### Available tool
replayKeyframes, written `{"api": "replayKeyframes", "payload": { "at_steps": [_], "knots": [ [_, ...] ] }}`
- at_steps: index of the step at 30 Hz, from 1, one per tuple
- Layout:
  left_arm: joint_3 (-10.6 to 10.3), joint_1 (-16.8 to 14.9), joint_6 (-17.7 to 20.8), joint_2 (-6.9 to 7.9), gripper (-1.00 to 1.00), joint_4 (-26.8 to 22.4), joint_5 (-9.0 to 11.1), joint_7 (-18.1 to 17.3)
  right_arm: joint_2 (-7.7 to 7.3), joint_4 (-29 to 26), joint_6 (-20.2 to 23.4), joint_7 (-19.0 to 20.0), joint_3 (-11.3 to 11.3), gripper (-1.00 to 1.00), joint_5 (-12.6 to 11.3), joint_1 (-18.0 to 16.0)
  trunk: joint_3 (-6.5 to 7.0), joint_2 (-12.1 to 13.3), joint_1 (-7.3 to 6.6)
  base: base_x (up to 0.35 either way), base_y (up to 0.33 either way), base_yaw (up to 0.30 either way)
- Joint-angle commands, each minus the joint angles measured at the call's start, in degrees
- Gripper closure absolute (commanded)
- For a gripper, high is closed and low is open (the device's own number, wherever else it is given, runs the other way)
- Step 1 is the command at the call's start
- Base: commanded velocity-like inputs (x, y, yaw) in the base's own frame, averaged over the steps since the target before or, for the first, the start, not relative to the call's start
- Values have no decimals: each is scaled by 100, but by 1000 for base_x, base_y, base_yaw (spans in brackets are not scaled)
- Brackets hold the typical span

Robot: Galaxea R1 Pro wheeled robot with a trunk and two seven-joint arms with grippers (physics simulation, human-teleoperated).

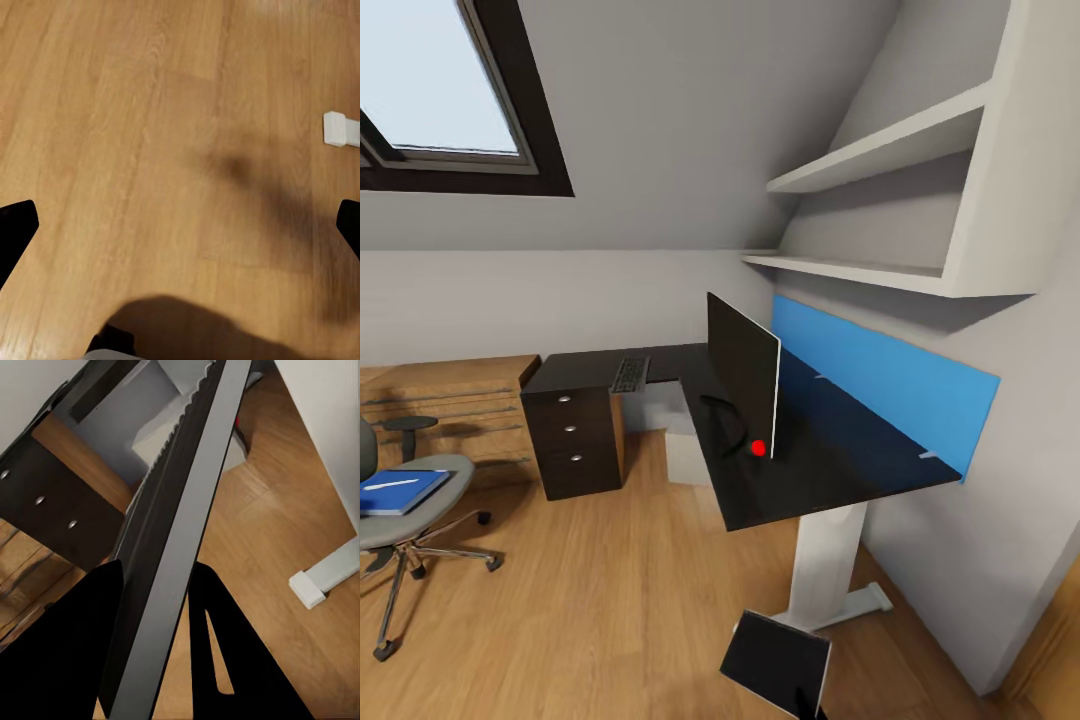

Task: In the bedroom, organize the workspace by keeping the computer under the desk, ensuring the monitor is on the desk, placing the keyboard on the desk next to the monitor, placing the mouse on the desk next to the keyboard, moving the folder from the swivel chair onto the desk next to the mouse, stacking the notebook on top of the folder with the pen on top of the notebook, and positioning the swivel chair next to the desk.

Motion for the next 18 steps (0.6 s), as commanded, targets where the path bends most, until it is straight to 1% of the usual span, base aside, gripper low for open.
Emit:
{"api": "replayKeyframes", "payload": {
  "at_steps": [1,2,4,7,8,10,13,15,16,18],
  "knots": [
    [4,2,-3,0,-100,-1,54,-31,11,22,-11,35,11,100,-62,-4,-5,-3,0,0,1,0],
    [4,5,-5,-7,-100,3,54,-24,56,78,-18,23,7,100,-73,-4,-5,-3,0,0,0,197],
    [4,4,-7,-8,-100,2,54,-23,59,115,-20,-8,4,100,-81,-4,-5,-3,0,0,0,232],
    [4,2,-10,-8,-100,5,54,-22,64,163,-22,-141,1,100,-89,-4,-5,-3,0,0,11,258],
    [4,1,-10,-8,-100,4,54,-22,71,176,-29,-239,0,100,-90,-4,-5,-3,0,0,98,270],
    [4,1,-8,-8,-100,4,54,-22,97,188,-93,-408,-1,100,-85,-4,-5,-3,0,0,183,276],
    [4,0,-5,-8,-100,5,54,-26,156,206,-379,-651,2,100,-74,-4,-5,-3,0,2,250,280],
    [4,0,-4,-8,-100,6,54,-28,182,218,-576,-733,4,100,-71,-4,-5,-3,0,31,279,282],
    [4,1,-3,-8,-100,7,54,-30,198,266,-770,-784,6,100,-70,-4,-5,-3,0,96,294,283],
    [4,1,-3,-12,-100,7,54,-30,204,293,-842,-801,7,100,-69,-5,-5,-3,0,119,296,284]
  ]
}}
